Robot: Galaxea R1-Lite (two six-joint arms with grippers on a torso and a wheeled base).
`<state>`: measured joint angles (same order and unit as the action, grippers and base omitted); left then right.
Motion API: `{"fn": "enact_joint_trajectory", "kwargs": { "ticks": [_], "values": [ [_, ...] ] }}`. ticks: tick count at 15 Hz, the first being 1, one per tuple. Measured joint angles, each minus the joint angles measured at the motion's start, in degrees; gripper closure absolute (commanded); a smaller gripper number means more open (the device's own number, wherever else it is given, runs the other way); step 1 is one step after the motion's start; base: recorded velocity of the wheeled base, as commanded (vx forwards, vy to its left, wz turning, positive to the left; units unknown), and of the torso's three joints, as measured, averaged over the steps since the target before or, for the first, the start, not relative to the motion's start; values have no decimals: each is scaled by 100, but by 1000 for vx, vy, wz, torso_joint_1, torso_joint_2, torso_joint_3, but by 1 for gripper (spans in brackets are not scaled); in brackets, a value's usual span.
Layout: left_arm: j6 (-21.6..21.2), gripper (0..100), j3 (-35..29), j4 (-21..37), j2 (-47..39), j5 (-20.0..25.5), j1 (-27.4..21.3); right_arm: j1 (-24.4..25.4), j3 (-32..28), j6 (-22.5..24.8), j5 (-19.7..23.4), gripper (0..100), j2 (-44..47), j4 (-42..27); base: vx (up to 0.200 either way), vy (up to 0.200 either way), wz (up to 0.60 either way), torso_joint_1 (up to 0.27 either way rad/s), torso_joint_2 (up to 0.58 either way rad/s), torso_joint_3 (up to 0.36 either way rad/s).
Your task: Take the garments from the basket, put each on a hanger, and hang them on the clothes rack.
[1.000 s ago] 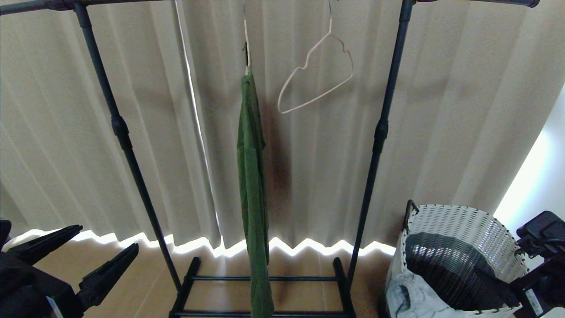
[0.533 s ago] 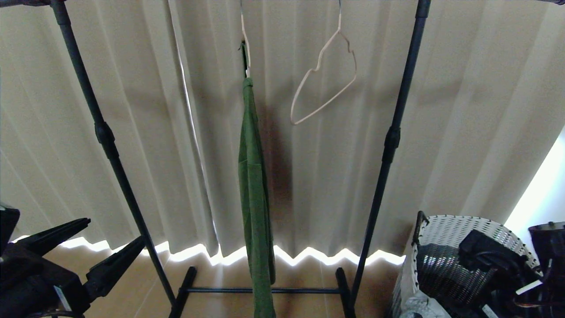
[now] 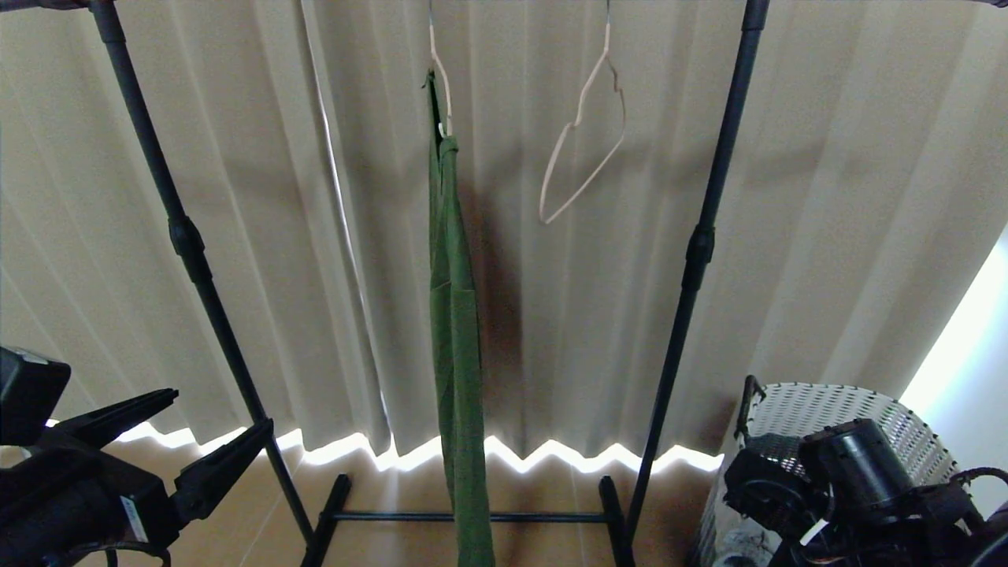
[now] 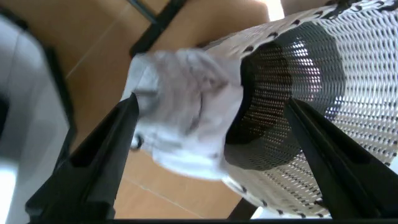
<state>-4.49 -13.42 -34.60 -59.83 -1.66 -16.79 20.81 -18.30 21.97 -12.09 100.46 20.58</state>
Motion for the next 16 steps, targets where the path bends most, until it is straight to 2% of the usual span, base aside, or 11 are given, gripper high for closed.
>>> {"fn": "enact_joint_trajectory", "kwargs": {
  "ticks": [3, 5, 6, 8, 13, 16],
  "values": [
    [0, 0, 6, 0, -4, 2, 0, 40, -52, -10, -99, 0, 340, 30, 0, 0, 0, 0, 0, 0],
    [0, 0, 6, 0, -1, -4, 0, 41, -101, -73, -375, 0, 530, 35, 0, 0, 0, 0, 0, 0],
    [0, 0, 6, 0, 2, -4, 0, 41, -129, -104, -485, 100, 614, 33, 0, 0, 0, 0, 0, 0],
    [2, 0, 6, 0, 16, -9, 0, 44, -176, -123, -651, 100, 714, 35, 0, 0, 0, 0, 0, 0],
    [0, 0, 17, 0, 40, -20, 0, 41, -215, -224, -657, 100, 767, 30, 0, 0, 0, 0, 0, 0],
    [-22, 0, 83, -24, 90, -23, 34, 40, -184, -407, -756, 100, 480, -33, 0, 0, 0, 0, 0, 0]
  ]
}}
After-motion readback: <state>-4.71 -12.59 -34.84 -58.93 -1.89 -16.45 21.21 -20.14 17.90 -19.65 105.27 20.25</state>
